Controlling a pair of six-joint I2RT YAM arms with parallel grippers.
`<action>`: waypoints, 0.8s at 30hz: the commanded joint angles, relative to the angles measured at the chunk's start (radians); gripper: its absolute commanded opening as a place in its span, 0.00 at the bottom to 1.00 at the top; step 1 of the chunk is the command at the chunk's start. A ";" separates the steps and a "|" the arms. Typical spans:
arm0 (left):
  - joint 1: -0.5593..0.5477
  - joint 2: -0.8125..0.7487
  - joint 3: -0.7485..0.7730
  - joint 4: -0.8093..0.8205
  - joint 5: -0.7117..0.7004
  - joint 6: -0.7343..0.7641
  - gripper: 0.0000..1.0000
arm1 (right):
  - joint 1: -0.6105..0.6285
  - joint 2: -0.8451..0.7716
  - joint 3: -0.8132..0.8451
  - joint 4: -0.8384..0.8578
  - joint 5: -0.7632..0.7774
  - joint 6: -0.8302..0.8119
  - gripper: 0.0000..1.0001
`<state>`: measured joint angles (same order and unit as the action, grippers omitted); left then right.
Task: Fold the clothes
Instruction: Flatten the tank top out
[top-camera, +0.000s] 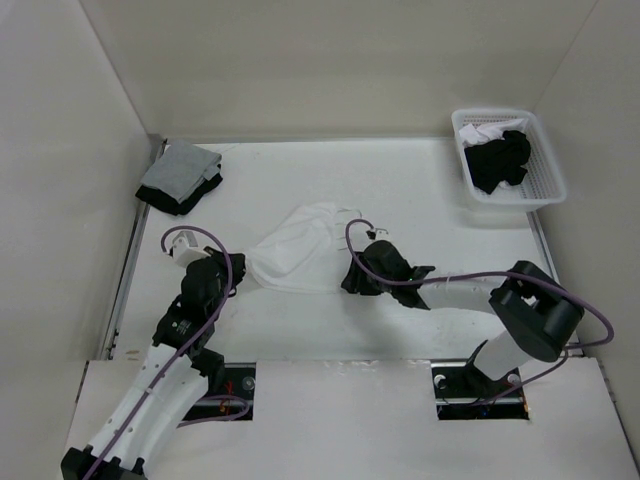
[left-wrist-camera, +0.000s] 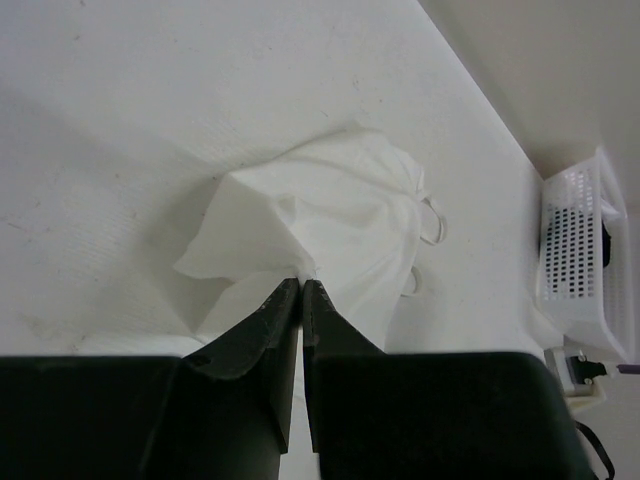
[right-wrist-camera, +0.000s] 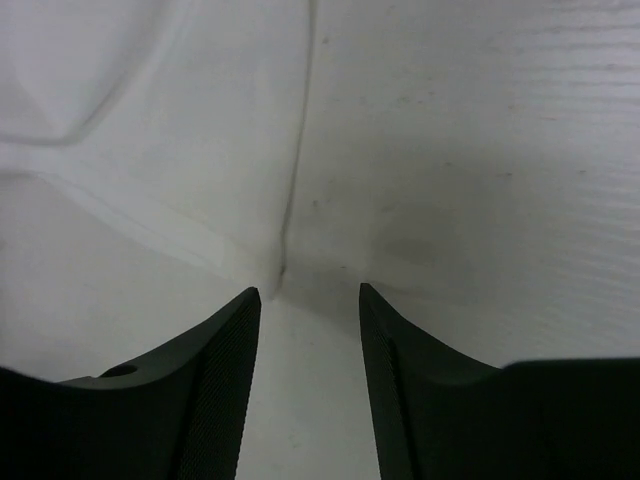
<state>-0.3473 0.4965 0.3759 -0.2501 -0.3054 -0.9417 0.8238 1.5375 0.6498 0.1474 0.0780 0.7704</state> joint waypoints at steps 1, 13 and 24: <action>0.005 -0.019 -0.012 0.052 0.052 -0.011 0.04 | 0.028 0.016 0.002 0.142 0.008 0.090 0.50; 0.005 -0.016 -0.019 0.075 0.071 -0.003 0.04 | 0.034 0.098 -0.039 0.248 -0.035 0.191 0.31; 0.012 -0.009 0.014 0.097 0.071 0.014 0.04 | 0.024 0.021 -0.061 0.290 -0.035 0.210 0.04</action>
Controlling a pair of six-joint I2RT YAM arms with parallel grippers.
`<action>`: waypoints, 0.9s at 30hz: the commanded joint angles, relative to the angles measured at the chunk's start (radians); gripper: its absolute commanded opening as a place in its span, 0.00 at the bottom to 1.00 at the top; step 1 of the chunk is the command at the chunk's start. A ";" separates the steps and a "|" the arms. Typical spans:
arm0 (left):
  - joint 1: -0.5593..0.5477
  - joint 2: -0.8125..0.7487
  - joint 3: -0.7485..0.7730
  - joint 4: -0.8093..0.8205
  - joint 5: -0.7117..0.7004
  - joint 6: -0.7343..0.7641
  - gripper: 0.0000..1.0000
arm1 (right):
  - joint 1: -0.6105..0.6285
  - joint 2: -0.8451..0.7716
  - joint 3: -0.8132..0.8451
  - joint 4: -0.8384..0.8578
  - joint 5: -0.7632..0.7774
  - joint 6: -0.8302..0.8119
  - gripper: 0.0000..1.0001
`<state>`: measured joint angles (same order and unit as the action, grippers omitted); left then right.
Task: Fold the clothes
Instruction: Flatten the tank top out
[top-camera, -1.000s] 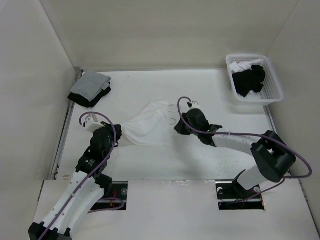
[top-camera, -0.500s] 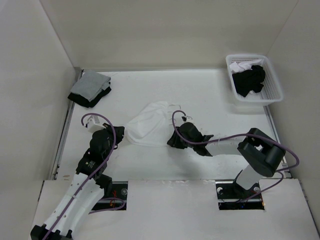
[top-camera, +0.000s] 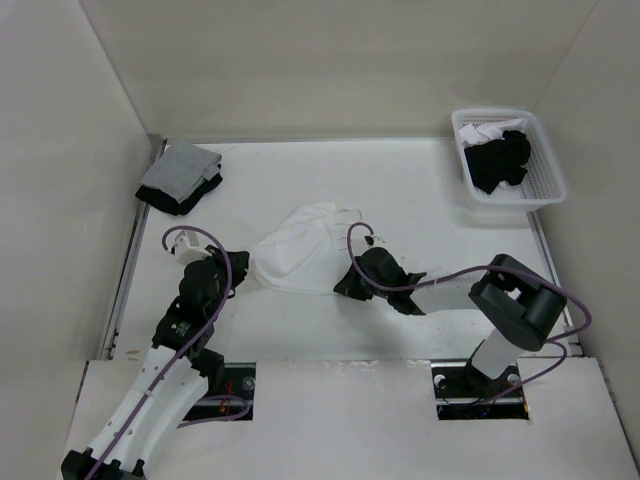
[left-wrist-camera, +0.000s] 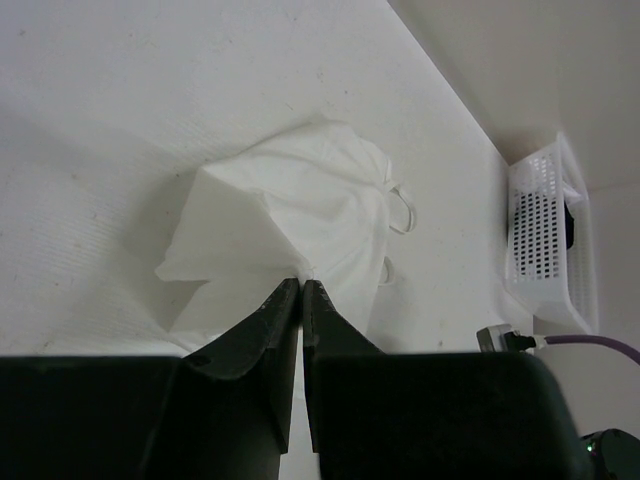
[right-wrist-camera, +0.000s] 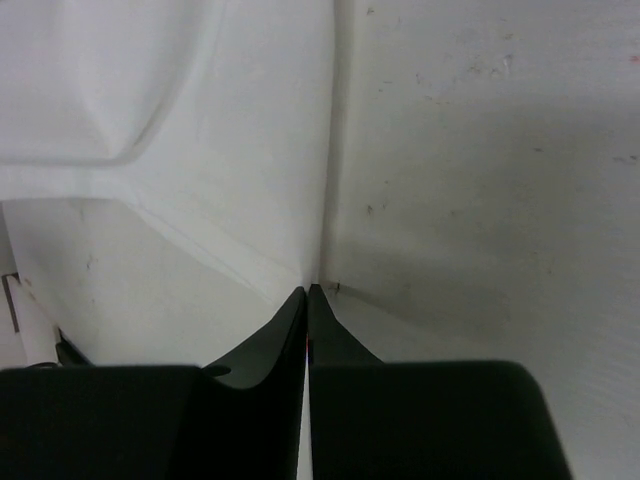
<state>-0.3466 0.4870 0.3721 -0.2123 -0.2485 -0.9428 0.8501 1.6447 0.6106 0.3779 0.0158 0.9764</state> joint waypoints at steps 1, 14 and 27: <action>0.013 0.001 0.033 0.063 0.014 0.021 0.04 | -0.003 -0.133 -0.025 0.049 0.044 -0.007 0.03; 0.013 -0.041 0.523 0.126 -0.009 0.073 0.04 | 0.126 -0.914 0.437 -0.626 0.415 -0.407 0.05; 0.018 0.082 0.627 0.243 -0.035 0.082 0.04 | -0.059 -0.729 0.756 -0.646 0.238 -0.518 0.05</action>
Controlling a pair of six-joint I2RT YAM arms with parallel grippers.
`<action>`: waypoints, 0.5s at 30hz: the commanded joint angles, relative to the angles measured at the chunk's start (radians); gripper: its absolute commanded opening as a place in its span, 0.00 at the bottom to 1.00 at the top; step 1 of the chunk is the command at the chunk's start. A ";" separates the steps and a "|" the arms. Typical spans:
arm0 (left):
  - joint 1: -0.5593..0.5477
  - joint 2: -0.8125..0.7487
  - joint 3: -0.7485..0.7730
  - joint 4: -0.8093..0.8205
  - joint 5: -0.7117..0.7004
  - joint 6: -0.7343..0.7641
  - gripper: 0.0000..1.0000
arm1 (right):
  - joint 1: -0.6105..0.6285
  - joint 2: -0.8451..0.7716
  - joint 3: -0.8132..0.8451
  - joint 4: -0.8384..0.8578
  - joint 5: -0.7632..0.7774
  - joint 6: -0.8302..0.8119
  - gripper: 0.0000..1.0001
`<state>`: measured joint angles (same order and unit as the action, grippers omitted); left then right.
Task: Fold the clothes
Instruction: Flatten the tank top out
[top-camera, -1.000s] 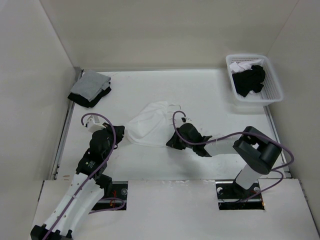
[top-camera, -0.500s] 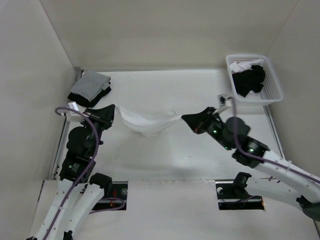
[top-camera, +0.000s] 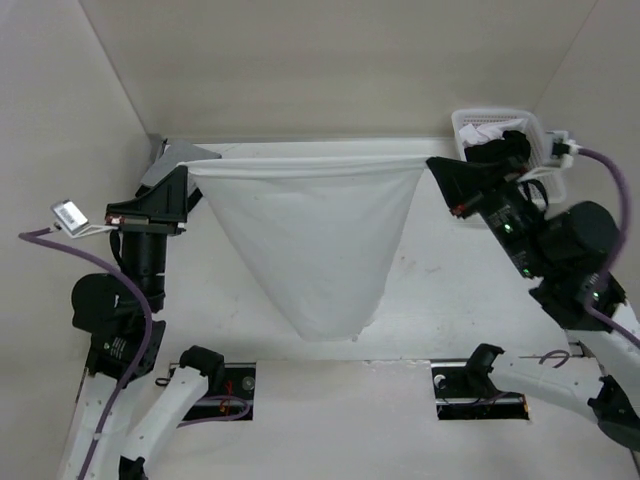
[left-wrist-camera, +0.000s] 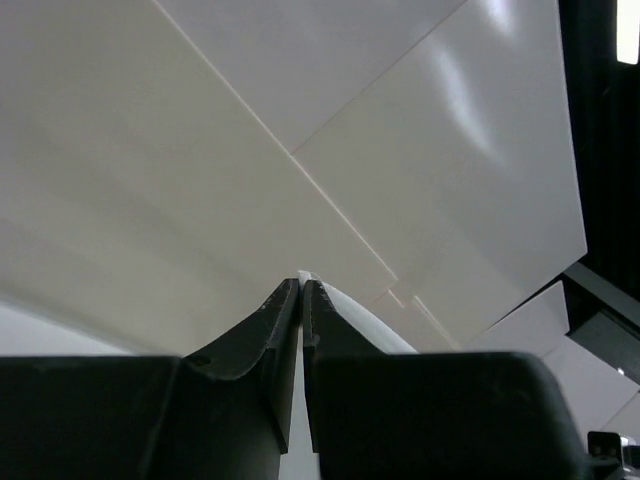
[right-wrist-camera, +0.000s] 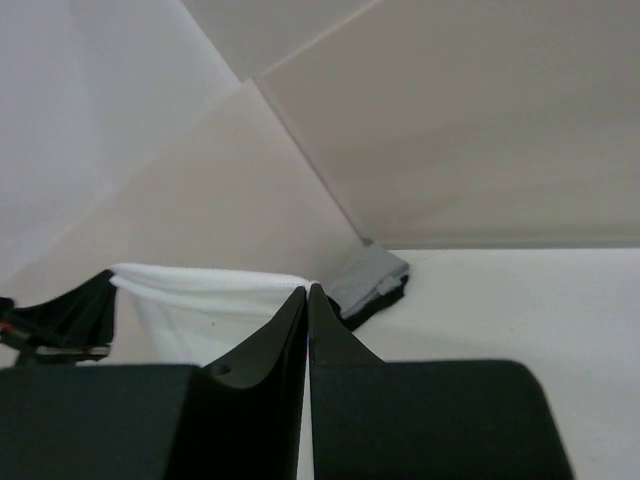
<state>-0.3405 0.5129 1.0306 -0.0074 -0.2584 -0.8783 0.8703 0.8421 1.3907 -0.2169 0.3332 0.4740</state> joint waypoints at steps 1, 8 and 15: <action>0.011 0.070 -0.058 0.046 -0.030 0.015 0.04 | -0.127 0.092 -0.051 -0.030 -0.123 0.006 0.05; 0.067 0.335 -0.179 0.170 -0.071 -0.008 0.04 | -0.386 0.328 -0.108 0.109 -0.377 0.104 0.06; 0.146 0.703 0.078 0.242 0.054 -0.033 0.04 | -0.530 0.678 0.253 0.064 -0.499 0.117 0.05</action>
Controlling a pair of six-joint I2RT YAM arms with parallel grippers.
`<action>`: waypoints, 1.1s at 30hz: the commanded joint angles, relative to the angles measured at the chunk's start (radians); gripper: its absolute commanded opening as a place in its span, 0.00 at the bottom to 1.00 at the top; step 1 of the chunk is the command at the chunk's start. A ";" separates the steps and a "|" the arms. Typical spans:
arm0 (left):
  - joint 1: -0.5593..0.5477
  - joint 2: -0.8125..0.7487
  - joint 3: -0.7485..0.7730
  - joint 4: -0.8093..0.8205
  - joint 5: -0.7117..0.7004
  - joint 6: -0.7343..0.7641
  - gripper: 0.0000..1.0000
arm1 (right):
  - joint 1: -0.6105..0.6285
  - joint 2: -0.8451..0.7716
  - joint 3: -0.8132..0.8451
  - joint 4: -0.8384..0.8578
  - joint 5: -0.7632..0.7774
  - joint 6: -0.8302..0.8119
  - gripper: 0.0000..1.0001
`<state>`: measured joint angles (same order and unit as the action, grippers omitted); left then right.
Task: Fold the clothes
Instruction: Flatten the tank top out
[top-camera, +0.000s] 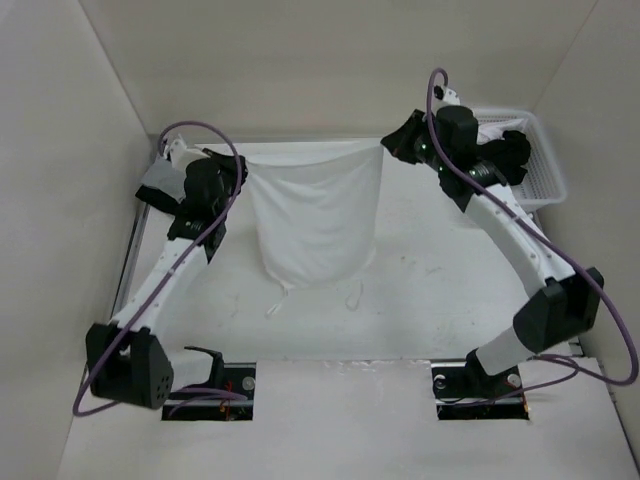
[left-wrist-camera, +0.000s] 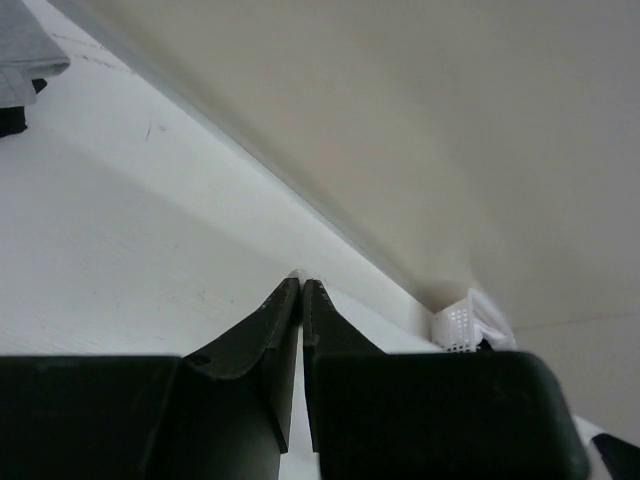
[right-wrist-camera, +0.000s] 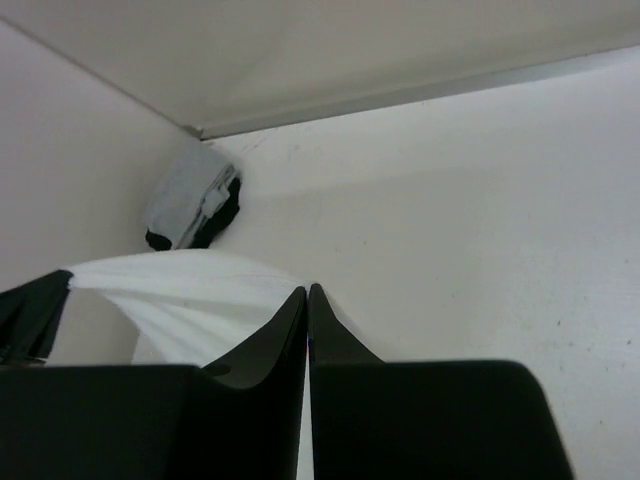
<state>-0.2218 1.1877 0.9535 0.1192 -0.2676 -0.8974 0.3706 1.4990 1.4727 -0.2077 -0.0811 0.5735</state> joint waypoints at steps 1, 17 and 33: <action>0.038 0.051 0.195 0.115 0.077 -0.014 0.04 | -0.035 0.044 0.223 0.036 -0.089 0.017 0.05; 0.022 -0.072 -0.296 0.276 0.111 -0.067 0.05 | 0.041 -0.229 -0.384 0.261 -0.028 0.074 0.06; 0.013 -0.780 -0.890 -0.137 0.370 -0.259 0.05 | 0.433 -0.590 -1.265 0.438 0.174 0.389 0.04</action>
<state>-0.1982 0.5495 0.0959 0.1322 0.0166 -1.0573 0.7174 1.0134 0.2401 0.1654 -0.0074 0.8490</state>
